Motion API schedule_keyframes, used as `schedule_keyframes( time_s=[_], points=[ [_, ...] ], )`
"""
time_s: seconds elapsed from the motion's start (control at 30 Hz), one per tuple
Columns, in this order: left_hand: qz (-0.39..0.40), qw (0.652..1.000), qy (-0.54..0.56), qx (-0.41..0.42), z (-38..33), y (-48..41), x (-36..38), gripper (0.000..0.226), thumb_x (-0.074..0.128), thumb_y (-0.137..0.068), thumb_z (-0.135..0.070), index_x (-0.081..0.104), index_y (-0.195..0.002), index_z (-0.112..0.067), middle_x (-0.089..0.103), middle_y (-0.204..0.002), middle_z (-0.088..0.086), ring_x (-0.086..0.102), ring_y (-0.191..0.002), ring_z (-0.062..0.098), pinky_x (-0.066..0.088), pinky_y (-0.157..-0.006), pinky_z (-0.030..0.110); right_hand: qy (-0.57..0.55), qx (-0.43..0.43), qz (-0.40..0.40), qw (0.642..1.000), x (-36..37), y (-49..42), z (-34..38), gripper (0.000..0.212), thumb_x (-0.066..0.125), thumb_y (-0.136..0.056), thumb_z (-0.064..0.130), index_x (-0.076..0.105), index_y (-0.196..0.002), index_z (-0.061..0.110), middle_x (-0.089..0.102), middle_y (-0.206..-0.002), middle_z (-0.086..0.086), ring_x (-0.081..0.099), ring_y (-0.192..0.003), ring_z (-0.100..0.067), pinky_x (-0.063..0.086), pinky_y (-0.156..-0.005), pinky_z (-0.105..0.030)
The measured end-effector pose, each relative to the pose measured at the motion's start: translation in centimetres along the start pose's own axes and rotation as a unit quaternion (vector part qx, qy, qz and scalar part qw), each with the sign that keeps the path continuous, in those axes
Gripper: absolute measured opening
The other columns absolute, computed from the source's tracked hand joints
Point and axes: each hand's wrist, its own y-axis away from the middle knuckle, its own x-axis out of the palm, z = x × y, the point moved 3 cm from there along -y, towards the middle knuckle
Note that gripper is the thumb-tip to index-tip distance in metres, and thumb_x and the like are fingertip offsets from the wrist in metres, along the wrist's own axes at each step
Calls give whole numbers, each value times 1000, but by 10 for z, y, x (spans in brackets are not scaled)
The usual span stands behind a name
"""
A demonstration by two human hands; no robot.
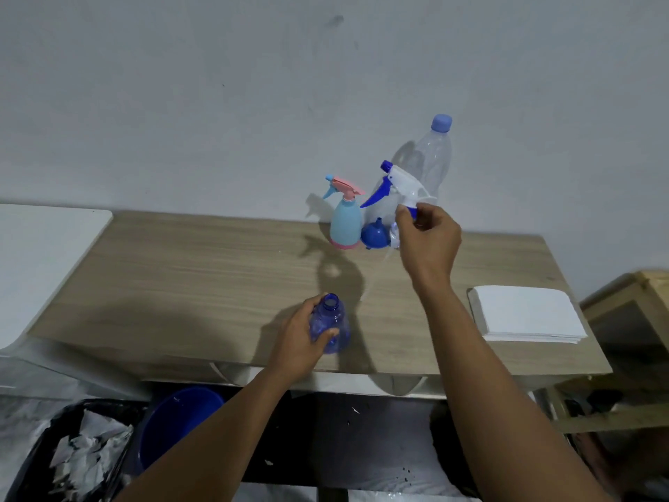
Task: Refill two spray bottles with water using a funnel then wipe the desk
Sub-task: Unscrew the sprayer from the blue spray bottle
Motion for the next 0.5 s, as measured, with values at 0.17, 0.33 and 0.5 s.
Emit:
schedule_keyframes(
  time_s=[0.17,0.33,0.5],
  points=[
    [6,1000,14,-4,2,-1,1,59,77,-76,-12,56,-128,-31,66,-121,-12,64,-111,8,53,-99,42,141,86,77,983,4,-5,-76,28,71,-76,25,63,-61,2,53,-53,-10,44,-52,-15,40,-56,-29],
    [-1,1000,16,-7,7,-2,2,61,79,-77,-7,56,-131,-25,66,-122,-12,64,-112,8,53,-99,42,196,164,174,951,17,20,-146,35,74,-74,32,61,-56,5,54,-53,-4,52,-57,-18,39,-54,-27],
    [-6,1000,23,-14,6,-3,4,61,80,-77,-3,57,-130,-24,63,-120,-26,61,-114,1,52,-100,32,224,192,214,931,31,19,-168,41,72,-80,27,49,-49,15,44,-50,2,44,-51,-13,32,-49,-26]
  ],
)
